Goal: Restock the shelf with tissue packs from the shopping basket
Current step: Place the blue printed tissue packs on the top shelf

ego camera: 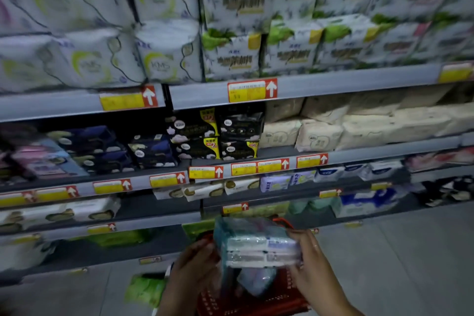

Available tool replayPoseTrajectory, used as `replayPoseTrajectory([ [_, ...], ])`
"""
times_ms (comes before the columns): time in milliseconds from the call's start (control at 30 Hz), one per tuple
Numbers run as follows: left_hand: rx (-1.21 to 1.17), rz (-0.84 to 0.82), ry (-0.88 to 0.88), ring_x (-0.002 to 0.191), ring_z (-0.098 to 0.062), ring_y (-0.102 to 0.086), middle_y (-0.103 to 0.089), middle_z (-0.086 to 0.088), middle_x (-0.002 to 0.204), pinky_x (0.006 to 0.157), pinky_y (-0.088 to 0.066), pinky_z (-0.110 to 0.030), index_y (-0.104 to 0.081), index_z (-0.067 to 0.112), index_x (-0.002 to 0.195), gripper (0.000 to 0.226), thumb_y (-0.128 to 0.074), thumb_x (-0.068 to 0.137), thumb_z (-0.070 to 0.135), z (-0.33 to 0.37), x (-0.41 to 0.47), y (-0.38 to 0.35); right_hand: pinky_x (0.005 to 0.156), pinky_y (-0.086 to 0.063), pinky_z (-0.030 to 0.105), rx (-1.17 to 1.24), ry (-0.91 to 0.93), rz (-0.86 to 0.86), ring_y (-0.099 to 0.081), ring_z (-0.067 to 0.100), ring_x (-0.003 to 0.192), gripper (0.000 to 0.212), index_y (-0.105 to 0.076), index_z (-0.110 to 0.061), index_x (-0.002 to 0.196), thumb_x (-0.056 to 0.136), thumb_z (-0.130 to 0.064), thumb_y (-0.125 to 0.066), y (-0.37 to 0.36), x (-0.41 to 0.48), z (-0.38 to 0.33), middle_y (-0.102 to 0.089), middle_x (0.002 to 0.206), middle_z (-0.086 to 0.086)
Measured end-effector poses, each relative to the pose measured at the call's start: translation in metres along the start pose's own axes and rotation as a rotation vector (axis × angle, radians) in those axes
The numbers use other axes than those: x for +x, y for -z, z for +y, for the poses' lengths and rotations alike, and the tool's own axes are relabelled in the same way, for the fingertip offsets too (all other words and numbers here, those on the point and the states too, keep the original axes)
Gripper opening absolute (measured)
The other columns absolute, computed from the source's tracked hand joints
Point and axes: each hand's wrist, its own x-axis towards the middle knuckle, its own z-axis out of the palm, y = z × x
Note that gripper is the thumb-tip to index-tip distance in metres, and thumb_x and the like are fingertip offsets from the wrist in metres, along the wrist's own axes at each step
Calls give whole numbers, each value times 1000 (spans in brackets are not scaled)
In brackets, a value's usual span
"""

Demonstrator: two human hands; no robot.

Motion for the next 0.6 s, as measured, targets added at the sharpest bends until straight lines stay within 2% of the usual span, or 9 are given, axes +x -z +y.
replayPoseTrajectory([
  [33,-10,-36,-15,55,-12,-70,-74,-3,65,59,-55,-30,-61,4,95,12,-49,93,0,14,-10,-6,90,-39,18,15,-3,2,-52,14,114,53,-37,-53,103,72,-13,-52,8,0,-11,-33,120,-37],
  [100,46,-48,-37,50,-14,-69,-72,-3,59,51,-55,-28,-60,4,93,10,-51,93,-1,37,-28,-18,82,-36,6,44,-7,-2,-54,9,108,59,-33,-52,105,77,-6,-57,26,3,-30,-33,118,-37],
  [167,89,-66,-85,52,-12,-69,-72,0,60,49,-57,-24,-59,4,99,10,-50,95,4,54,-40,-19,77,-37,3,73,-17,-30,-56,0,96,59,-32,-52,102,82,-2,-58,45,5,-53,-35,117,-28],
  [233,100,-53,-111,55,-11,-70,-74,-3,68,49,-56,-24,-60,5,100,10,-52,95,8,65,-49,-21,74,-36,1,109,9,-46,-51,-12,96,59,-35,-51,102,84,1,-57,67,7,-76,-36,118,-25],
  [267,97,-56,-111,60,-12,-72,-74,-9,79,50,-56,-25,-60,4,104,13,-55,93,10,72,-52,-25,71,-35,2,117,31,-41,-48,-17,97,58,-37,-50,105,84,2,-57,77,8,-87,-36,119,-26],
  [333,51,-91,-115,83,-22,-73,-69,-20,108,61,-57,-30,-61,4,116,34,-65,87,21,87,-57,-32,73,-35,2,121,85,-11,-46,-20,98,57,-39,-49,108,85,0,-58,97,11,-109,-38,119,-28],
  [367,39,-107,-102,89,-26,-72,-68,-19,113,65,-56,-33,-63,6,116,37,-66,87,29,97,-65,-36,76,-36,1,108,115,7,-43,-23,99,58,-37,-50,107,85,0,-58,107,12,-120,-37,118,-29],
  [467,-10,-125,-167,85,-29,-71,-74,-12,99,63,-54,-36,-66,12,104,28,-55,93,35,119,-80,-45,77,-36,-3,62,204,50,-34,-32,100,68,-32,-55,107,84,3,-59,135,13,-151,-30,117,-38],
  [600,-110,-115,-225,99,-35,-63,-69,-16,101,85,-51,-48,-61,12,101,24,-55,92,33,148,-101,-54,73,-38,0,46,313,100,-36,-32,99,65,-33,-52,106,85,3,-60,164,10,-183,-34,113,-37],
])
